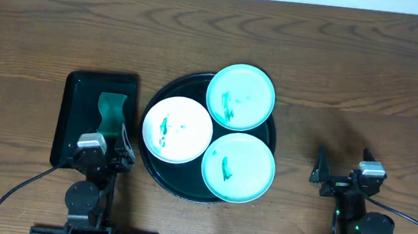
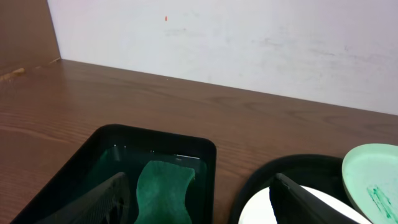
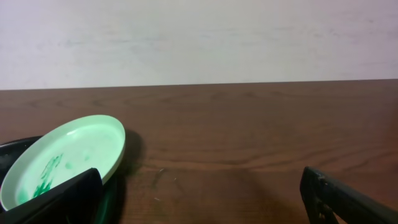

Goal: Clean dirty plates on tray and stack at the side

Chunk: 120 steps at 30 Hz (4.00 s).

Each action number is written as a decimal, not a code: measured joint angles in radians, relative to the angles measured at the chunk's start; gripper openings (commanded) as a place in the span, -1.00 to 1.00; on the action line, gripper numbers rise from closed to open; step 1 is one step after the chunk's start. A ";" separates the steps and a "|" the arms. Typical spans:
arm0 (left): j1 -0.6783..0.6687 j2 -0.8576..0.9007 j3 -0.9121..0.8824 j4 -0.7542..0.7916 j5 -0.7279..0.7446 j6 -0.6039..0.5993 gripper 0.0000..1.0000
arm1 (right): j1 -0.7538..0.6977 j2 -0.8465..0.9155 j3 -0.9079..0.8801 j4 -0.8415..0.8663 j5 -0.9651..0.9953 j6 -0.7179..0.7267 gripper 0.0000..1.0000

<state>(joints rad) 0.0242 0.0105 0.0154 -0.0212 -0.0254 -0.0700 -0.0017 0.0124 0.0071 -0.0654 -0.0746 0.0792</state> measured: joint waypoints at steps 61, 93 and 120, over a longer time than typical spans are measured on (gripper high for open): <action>0.000 0.000 0.020 -0.030 -0.001 0.000 0.45 | 0.000 0.000 0.000 0.149 -0.062 0.000 0.99; 0.000 0.458 0.529 -0.370 -0.004 0.023 0.46 | 0.000 0.385 0.324 -0.030 -0.222 -0.010 0.98; 0.000 1.343 1.241 -0.957 0.053 0.026 0.45 | 0.005 1.314 1.075 -0.617 -0.400 0.008 0.66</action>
<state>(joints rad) 0.0242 1.3537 1.2564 -0.9783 0.0280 -0.0441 0.0032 1.3266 1.0817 -0.6827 -0.4747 0.0868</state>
